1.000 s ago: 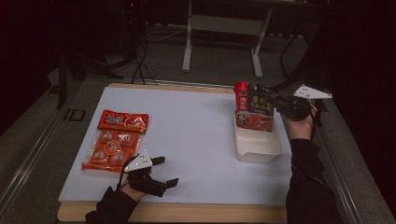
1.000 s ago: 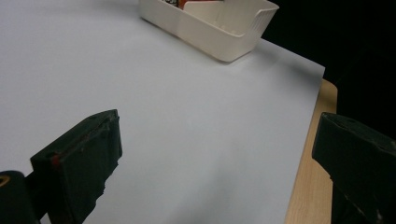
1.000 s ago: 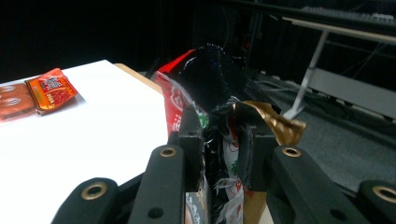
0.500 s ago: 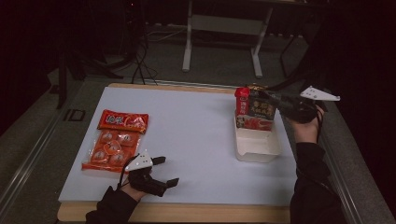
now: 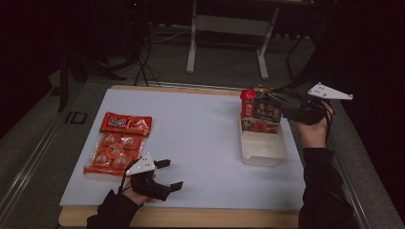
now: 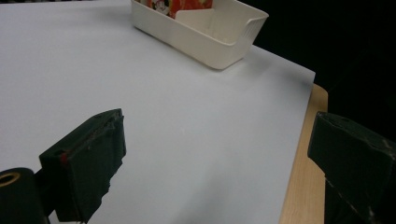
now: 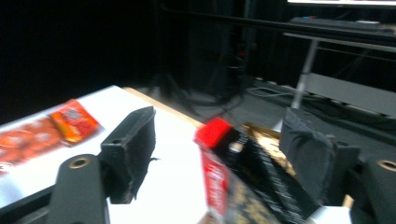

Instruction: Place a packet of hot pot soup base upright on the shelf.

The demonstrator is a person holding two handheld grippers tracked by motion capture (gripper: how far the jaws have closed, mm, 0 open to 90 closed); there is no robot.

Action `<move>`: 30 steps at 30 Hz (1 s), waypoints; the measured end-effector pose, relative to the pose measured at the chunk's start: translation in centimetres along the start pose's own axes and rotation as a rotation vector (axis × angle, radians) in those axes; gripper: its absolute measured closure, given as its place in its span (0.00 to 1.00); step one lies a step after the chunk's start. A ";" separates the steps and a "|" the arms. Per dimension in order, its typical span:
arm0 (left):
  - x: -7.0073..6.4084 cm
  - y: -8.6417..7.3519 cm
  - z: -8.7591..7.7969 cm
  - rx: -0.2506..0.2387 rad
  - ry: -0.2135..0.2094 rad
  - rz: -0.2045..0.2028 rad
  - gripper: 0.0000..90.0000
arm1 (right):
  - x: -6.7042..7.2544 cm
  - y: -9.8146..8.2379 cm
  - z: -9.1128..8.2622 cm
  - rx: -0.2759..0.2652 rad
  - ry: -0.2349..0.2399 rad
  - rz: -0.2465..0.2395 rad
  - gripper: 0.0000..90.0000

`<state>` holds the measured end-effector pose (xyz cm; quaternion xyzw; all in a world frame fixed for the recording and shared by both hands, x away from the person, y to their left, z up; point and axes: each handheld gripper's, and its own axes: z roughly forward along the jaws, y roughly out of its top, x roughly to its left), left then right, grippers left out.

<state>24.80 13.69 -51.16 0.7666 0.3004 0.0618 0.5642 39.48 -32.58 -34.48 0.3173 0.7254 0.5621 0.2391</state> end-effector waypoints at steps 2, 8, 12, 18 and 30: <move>-0.1 0.3 -0.2 0.016 -0.002 -0.015 0.05 | 0.8 0.0 0.2 0.008 0.001 -0.005 0.20; 0.4 1.1 -1.2 0.036 0.002 -0.025 0.05 | 3.2 -0.9 0.4 0.002 0.043 0.001 0.11; 0.9 1.8 -2.1 0.028 0.017 -0.003 0.05 | 4.8 -1.5 0.1 0.008 0.050 -0.013 0.12; 1.6 2.1 -3.2 0.052 0.042 0.010 0.07 | 6.5 -3.0 -0.6 0.025 0.127 -0.035 0.15; 3.5 2.6 -6.2 0.077 0.115 -0.013 0.08 | 9.8 -6.1 -1.4 0.064 0.228 -0.065 0.15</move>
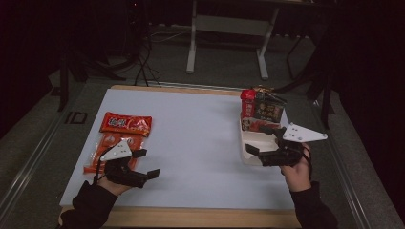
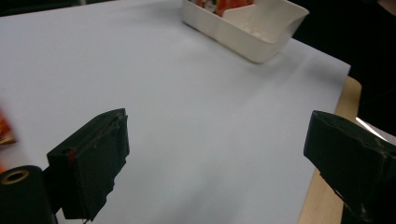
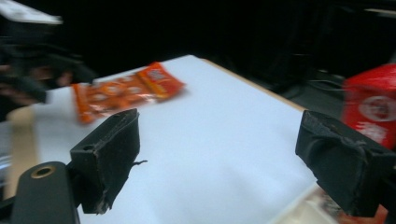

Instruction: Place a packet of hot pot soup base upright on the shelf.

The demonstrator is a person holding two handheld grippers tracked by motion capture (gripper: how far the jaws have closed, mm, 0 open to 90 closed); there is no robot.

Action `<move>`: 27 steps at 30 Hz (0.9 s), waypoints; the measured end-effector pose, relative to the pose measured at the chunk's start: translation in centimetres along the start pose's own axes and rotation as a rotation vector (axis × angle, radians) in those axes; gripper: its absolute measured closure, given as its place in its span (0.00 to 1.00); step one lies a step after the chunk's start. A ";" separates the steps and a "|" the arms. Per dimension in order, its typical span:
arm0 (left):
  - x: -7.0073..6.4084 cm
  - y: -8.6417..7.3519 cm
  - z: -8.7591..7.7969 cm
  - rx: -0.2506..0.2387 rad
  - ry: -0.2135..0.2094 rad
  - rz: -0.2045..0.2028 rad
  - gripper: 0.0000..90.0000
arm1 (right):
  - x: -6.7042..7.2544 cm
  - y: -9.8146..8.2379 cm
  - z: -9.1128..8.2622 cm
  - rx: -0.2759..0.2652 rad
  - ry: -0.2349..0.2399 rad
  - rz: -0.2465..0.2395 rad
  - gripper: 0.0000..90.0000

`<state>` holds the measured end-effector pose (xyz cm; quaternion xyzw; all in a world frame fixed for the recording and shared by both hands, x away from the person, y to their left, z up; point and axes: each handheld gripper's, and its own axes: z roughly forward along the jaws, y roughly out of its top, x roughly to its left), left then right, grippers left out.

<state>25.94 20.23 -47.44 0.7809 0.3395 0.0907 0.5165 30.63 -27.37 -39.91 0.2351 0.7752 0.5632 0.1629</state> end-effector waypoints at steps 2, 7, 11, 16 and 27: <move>0.4 -0.1 -0.6 -0.001 0.012 -0.004 0.10 | 0.6 -0.1 -0.1 0.014 0.003 -0.024 0.15; 1.5 -0.4 -2.0 0.010 0.057 0.003 0.21 | 2.1 -0.5 -0.6 0.030 0.030 -0.020 0.15; 2.6 -0.7 -3.1 0.004 0.105 -0.005 0.36 | 3.3 -1.1 -0.8 0.037 0.031 -0.014 0.13; 4.4 -0.9 -4.2 -0.001 0.207 -0.034 0.52 | 4.0 -1.6 -1.2 0.036 0.052 0.005 0.13; 9.5 -1.1 -6.3 0.028 0.390 -0.103 0.99 | 5.0 -1.9 -1.6 0.016 0.086 0.017 0.14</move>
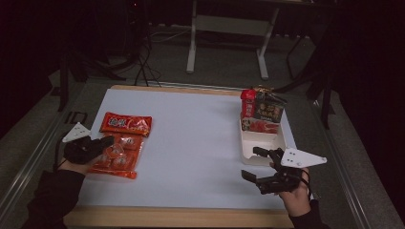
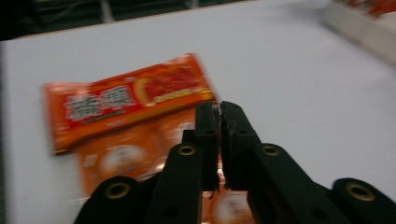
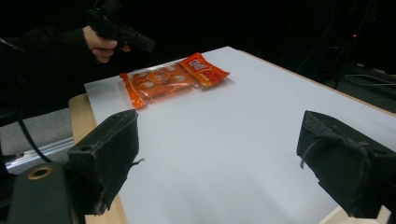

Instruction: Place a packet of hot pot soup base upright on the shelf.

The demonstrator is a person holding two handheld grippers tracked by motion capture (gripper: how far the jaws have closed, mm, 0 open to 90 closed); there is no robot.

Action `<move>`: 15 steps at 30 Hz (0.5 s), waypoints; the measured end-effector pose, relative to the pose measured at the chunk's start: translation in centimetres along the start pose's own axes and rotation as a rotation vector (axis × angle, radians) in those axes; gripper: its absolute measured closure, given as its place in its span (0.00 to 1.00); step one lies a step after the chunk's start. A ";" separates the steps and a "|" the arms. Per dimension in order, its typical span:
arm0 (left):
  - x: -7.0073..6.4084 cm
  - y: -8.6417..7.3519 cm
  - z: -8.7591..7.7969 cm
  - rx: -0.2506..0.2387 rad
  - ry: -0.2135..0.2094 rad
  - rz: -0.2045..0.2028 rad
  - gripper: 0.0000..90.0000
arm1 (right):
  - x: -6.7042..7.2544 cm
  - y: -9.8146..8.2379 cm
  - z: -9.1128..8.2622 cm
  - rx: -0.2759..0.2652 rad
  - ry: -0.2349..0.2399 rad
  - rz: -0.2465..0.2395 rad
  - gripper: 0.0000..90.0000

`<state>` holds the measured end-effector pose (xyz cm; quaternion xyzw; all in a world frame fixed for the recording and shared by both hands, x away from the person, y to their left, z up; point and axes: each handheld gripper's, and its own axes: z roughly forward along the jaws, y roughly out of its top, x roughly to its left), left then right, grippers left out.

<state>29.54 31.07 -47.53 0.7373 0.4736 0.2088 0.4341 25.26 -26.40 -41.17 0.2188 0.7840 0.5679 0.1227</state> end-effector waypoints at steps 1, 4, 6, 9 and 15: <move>0.5 -0.1 0.1 0.002 0.017 -0.008 1.00 | 0.0 -0.1 0.0 -0.002 -0.002 0.000 0.14; 1.8 -0.7 0.6 0.015 0.054 -0.037 1.00 | 0.2 -0.3 0.1 0.016 -0.008 -0.005 0.14; 2.4 -1.1 1.2 0.031 0.066 -0.043 1.00 | 0.2 -0.5 0.2 0.021 0.002 -0.003 0.13; 3.2 -1.7 2.0 0.055 0.109 -0.040 1.00 | 0.3 -0.6 0.3 0.033 0.006 -0.015 0.13; 4.8 -2.4 3.1 0.091 0.156 -0.084 1.00 | 0.5 -0.5 0.1 0.014 0.017 -0.028 0.13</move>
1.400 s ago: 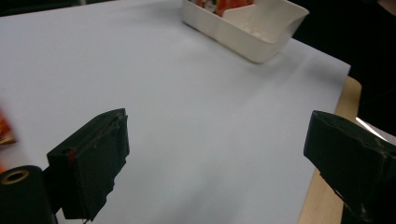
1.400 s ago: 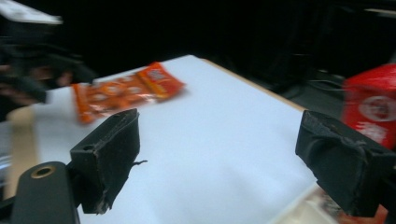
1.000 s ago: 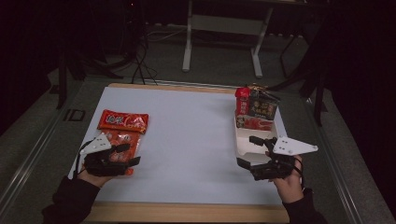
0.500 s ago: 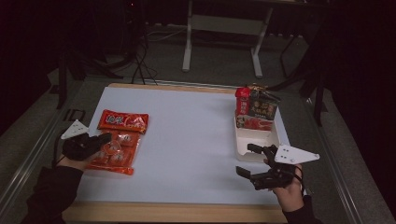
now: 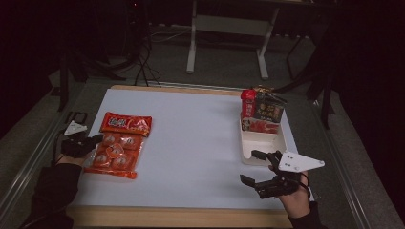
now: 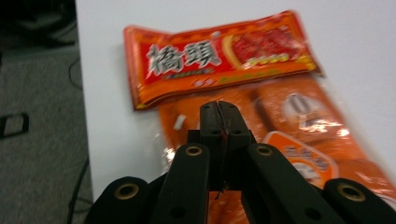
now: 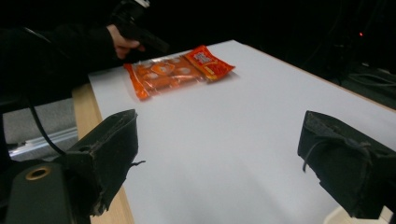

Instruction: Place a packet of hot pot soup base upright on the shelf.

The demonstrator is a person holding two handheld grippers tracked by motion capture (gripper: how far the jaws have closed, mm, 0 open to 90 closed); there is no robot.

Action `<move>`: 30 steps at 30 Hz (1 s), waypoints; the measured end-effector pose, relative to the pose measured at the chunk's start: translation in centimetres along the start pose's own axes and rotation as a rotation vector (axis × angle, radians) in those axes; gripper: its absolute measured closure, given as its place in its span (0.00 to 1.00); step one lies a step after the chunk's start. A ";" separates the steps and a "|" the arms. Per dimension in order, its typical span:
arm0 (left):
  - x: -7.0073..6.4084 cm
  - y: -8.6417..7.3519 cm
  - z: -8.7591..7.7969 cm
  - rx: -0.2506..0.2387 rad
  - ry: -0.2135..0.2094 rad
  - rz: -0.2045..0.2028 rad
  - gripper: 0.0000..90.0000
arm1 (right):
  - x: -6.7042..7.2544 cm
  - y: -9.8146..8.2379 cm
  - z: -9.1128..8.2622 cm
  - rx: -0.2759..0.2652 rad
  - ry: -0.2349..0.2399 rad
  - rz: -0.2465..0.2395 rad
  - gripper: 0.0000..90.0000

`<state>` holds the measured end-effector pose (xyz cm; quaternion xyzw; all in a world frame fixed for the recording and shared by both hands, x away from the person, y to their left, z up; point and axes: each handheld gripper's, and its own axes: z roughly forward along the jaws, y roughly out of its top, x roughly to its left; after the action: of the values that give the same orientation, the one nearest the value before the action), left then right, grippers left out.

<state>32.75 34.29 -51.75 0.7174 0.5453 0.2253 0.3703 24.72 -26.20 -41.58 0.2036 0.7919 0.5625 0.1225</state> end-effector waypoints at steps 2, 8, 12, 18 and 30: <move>0.1 -0.1 0.3 0.006 0.008 -0.002 1.00 | -0.1 0.0 0.0 -0.003 0.004 0.008 0.13; 0.6 -0.4 1.6 0.063 0.025 -0.003 1.00 | -0.1 0.2 0.0 -0.011 0.014 0.021 0.14; 1.0 -0.5 2.0 0.066 0.027 -0.022 1.00 | -0.1 0.1 0.1 -0.003 0.017 0.020 0.15; 1.0 -0.6 2.4 0.083 0.026 -0.038 1.00 | -0.1 0.0 0.5 0.010 0.034 0.028 0.15; -2.6 0.3 3.5 0.105 -0.026 0.031 1.00 | 0.0 0.0 0.7 0.025 0.036 0.024 0.15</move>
<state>34.69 30.81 -53.50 0.7472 0.5404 0.1928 0.3354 25.04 -25.59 -41.79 0.2042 0.7984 0.5577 0.0990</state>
